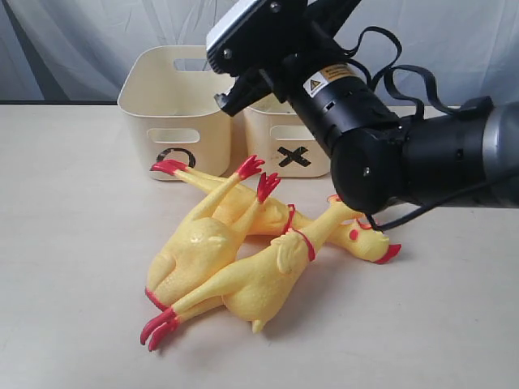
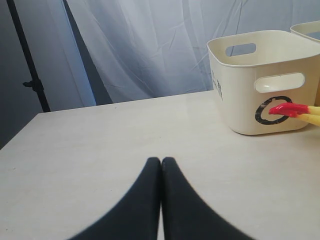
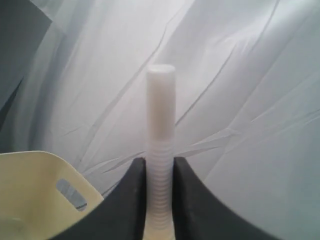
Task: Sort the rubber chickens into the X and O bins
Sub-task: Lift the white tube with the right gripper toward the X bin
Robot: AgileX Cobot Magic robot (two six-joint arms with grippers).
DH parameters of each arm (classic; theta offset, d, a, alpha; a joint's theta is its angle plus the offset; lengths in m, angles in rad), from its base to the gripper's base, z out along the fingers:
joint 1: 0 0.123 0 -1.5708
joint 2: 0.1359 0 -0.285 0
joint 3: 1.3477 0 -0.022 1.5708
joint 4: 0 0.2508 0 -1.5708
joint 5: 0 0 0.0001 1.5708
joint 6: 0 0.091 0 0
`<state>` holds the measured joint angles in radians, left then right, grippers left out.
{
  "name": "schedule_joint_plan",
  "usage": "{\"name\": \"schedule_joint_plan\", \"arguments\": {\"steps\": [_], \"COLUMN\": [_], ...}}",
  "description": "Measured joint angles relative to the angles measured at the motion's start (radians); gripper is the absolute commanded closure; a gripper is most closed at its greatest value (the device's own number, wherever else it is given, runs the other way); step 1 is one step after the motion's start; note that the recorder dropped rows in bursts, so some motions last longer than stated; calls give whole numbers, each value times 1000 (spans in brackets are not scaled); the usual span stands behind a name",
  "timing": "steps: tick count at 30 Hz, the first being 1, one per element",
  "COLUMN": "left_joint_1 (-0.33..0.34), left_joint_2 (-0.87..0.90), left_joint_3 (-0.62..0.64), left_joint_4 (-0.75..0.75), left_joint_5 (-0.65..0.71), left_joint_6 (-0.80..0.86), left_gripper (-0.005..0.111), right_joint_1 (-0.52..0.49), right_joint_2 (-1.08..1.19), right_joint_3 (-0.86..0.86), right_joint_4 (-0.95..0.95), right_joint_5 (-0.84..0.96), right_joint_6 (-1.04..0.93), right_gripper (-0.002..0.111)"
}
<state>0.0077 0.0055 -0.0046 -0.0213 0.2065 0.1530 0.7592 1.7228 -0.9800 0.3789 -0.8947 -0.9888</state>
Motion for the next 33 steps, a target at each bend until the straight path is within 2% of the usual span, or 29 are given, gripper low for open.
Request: {"name": "schedule_joint_plan", "arguments": {"steps": [11,26,33], "left_joint_1": [0,0,0], "left_joint_2": [0,0,0], "left_joint_3": [0,0,0], "left_joint_4": [2,13,21], "left_joint_5": [-2,-2,-2], "left_joint_6": [0,0,0], "left_gripper": [107,107,107], "right_joint_1": [-75,-120,-126], "right_joint_2": [57,216,282], "right_joint_3": [-90,-220,-265], "right_joint_4": [-38,-51,46], "right_joint_5": [-39,-60,-49], "right_joint_6": [268,308,312], "right_gripper": [109,109,109]}}
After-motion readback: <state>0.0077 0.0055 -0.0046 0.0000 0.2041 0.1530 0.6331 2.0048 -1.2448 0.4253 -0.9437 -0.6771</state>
